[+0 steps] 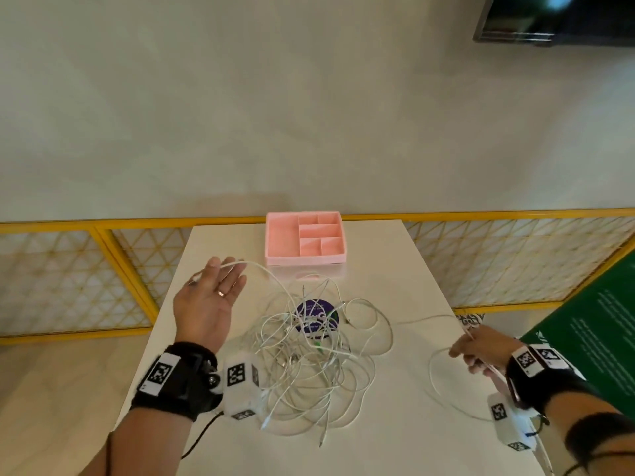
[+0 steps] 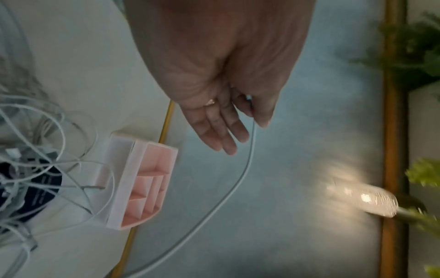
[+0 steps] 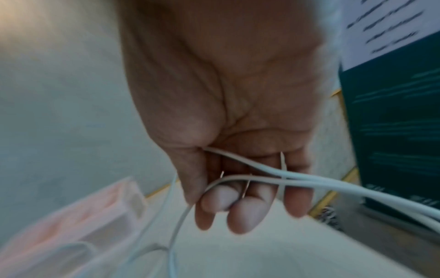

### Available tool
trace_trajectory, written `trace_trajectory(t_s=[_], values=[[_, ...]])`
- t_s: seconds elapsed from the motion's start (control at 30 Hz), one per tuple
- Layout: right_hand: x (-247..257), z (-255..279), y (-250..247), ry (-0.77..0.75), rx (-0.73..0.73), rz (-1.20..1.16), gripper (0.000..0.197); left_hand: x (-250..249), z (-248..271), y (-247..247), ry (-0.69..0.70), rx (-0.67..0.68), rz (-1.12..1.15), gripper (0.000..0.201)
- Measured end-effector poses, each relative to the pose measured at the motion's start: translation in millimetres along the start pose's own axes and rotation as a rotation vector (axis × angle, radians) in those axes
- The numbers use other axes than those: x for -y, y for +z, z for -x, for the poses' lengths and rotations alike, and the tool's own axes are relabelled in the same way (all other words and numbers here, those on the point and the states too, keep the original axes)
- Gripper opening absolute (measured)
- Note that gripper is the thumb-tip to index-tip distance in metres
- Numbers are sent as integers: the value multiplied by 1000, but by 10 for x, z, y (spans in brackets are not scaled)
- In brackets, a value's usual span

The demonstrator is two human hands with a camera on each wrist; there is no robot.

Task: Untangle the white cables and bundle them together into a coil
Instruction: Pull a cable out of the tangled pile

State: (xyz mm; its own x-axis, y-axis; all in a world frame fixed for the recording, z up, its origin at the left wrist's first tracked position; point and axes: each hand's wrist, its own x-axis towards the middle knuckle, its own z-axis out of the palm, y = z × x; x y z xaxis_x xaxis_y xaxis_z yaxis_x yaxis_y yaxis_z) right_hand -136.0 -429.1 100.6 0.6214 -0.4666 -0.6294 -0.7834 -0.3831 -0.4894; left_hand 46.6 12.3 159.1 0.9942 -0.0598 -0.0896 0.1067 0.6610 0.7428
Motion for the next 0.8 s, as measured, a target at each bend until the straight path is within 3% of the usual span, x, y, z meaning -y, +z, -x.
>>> trace_trajectory(t_s=[0.07, 0.2, 0.3, 0.33, 0.43, 0.53, 0.6, 0.67, 0.7, 0.77, 0.8], values=[[-209, -68, -167, 42, -108, 109, 17, -30, -31, -62, -26, 10, 65, 20], [-549, -61, -466, 203, -468, 159, 30, 25, -12, -139, -89, 24, 46, 18], [-502, -74, -449, 180, -524, 215, 20, 177, 118, -108, -190, 70, -45, 12], [-421, -92, -395, 129, -512, 213, 18, 242, 183, -78, -237, 85, -87, 12], [50, -30, -35, -75, -472, 155, 51, 455, 394, 22, -346, 131, -250, 20], [660, 203, 555, -484, -498, 35, 41, 632, 544, 116, -398, 199, -326, 24], [1002, 405, 1014, -698, -266, -85, 35, 704, 591, 148, -406, 218, -330, 25], [1277, 651, 1447, -799, 70, -65, 42, 735, 592, 122, -378, 225, -336, 26], [1365, 727, 1624, -824, 217, -51, 36, 730, 574, 84, -350, 223, -345, 26], [1433, 775, 1867, -833, 334, -56, 11, 686, 514, -39, -279, 198, -396, 26], [1416, 749, 1917, -818, 339, -74, 9, 655, 475, -125, -243, 178, -423, 26]])
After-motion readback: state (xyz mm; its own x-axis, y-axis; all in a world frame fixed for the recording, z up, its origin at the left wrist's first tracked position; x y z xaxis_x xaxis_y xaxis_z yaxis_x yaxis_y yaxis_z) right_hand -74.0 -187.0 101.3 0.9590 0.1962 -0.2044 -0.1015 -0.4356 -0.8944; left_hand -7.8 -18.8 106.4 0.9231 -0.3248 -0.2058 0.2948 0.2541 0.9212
